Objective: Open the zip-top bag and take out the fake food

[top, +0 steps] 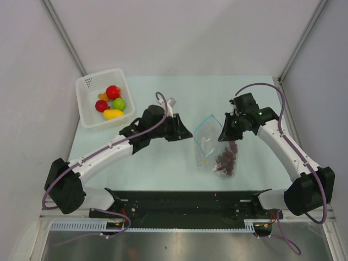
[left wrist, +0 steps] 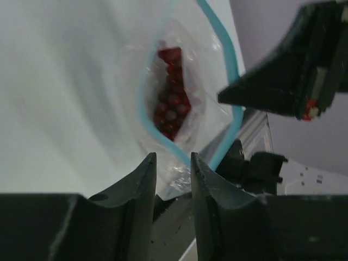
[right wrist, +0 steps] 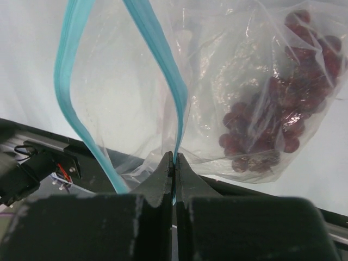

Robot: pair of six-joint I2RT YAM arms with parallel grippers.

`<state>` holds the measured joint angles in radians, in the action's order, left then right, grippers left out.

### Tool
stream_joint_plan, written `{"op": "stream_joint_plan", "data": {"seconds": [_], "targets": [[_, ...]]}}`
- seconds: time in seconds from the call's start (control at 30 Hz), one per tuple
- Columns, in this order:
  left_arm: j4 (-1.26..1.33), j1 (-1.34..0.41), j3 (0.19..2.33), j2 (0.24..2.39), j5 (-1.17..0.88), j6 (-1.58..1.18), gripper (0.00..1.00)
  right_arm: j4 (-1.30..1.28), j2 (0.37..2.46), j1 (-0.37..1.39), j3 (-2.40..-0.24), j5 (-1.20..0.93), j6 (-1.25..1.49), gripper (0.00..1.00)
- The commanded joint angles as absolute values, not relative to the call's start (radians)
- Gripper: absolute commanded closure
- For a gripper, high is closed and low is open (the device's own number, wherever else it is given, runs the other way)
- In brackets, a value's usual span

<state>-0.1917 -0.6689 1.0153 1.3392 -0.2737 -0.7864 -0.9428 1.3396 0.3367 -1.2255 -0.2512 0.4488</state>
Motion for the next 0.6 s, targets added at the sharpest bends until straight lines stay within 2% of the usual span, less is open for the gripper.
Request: {"op": "stream_joint_plan", "data": {"seconds": [0.0, 0.2, 0.3, 0.43, 0.57], "targets": [[-0.126, -0.790, 1.083, 1.350, -0.261, -0.770, 0.69, -0.919, 1.279, 0.364, -1.267, -0.278, 0.491, 1.00], [-0.185, -0.874, 1.231, 1.476, -0.282, -0.736, 0.78, -0.931, 1.229, 0.379, -1.267, -0.287, 0.532, 1.00], [-0.251, -0.887, 1.304, 1.557, -0.275, -0.729, 0.88, -0.925, 1.200, 0.380, -1.267, -0.291, 0.563, 1.00], [-0.326, -0.893, 1.397, 1.658, -0.279, -0.709, 0.94, -0.920, 1.178, 0.385, -1.267, -0.301, 0.586, 1.00], [-0.391, -0.908, 1.509, 1.773, -0.298, -0.670, 0.96, -0.925, 1.169, 0.385, -1.267, -0.293, 0.586, 1.00]]}}
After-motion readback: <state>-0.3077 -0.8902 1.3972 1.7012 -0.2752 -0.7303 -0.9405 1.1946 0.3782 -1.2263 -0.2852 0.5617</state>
